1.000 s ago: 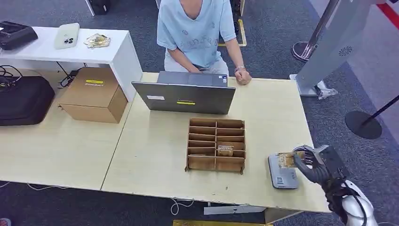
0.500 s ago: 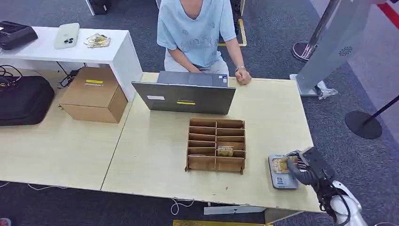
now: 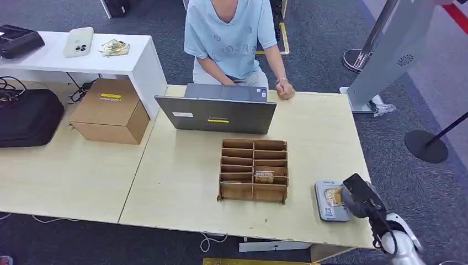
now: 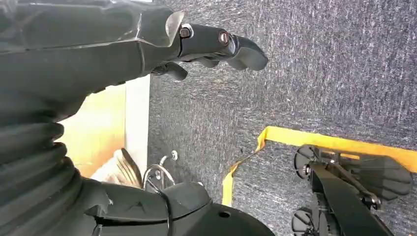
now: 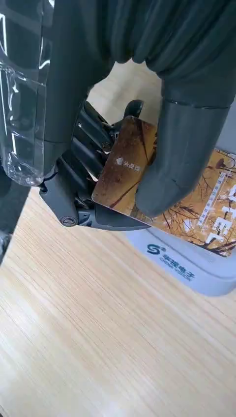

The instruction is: Pass the card to the sensor for recognition and then transmit it.

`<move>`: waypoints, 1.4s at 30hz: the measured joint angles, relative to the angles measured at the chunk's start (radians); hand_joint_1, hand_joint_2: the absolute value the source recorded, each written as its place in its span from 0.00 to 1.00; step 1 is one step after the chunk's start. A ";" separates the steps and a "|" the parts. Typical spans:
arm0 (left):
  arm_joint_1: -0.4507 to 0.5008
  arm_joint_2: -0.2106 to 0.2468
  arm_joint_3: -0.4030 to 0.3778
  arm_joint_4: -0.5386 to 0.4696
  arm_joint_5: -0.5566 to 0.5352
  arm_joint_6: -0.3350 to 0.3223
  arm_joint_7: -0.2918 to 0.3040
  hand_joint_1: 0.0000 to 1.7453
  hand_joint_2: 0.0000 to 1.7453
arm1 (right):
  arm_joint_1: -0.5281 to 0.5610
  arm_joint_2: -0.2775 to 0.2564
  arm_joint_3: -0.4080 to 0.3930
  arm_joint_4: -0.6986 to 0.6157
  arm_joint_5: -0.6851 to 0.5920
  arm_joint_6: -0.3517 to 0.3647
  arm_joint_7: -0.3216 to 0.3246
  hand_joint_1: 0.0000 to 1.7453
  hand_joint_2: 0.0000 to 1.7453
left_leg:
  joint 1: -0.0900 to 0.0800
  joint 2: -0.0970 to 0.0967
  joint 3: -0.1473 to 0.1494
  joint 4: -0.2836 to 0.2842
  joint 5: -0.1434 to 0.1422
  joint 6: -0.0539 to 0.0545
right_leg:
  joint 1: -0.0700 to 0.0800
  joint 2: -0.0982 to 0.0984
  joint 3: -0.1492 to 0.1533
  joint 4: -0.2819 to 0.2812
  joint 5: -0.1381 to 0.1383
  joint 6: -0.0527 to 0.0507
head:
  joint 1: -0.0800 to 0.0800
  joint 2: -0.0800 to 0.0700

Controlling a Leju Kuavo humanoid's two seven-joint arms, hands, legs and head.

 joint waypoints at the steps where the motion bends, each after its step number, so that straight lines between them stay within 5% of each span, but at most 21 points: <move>1: 0.000 0.000 0.000 0.000 0.000 0.000 0.000 0.00 1.00 | 0.006 0.004 0.000 -0.010 0.014 -0.005 0.008 1.00 1.00 | 0.000 0.000 0.000 0.000 0.000 0.000 | 0.000 0.000 0.000 0.000 0.000 0.000 | 0.000 0.000; 17: 0.000 -0.001 0.000 0.000 0.003 -0.002 0.000 0.00 1.00 | 0.072 0.037 -0.029 -0.124 0.023 0.017 0.003 1.00 1.00 | 0.000 0.000 0.000 0.000 0.000 0.000 | 0.000 0.000 0.000 0.000 0.000 0.000 | 0.000 0.000; 26: 0.001 -0.001 0.000 0.000 0.008 0.005 -0.009 0.00 1.00 | 0.043 0.039 -0.092 -0.142 -0.062 0.034 -0.088 1.00 1.00 | 0.000 0.000 0.000 0.000 0.000 0.000 | 0.000 0.001 0.000 0.000 0.000 0.000 | 0.000 0.000; 36: -0.001 -0.005 0.000 0.000 0.006 0.013 -0.019 0.00 1.00 | -0.055 0.039 -0.082 -0.252 0.076 -0.111 -0.131 1.00 1.00 | 0.000 0.000 0.000 0.000 0.000 0.000 | 0.000 0.001 0.000 0.000 0.000 0.000 | 0.000 0.000; 42: -0.002 -0.007 0.000 0.000 -0.008 0.007 -0.039 0.00 1.00 | -0.136 0.039 0.037 -0.316 0.349 -0.294 -0.098 1.00 1.00 | 0.000 0.001 0.000 0.000 0.000 0.000 | 0.000 0.002 0.000 0.001 0.000 0.000 | 0.000 0.000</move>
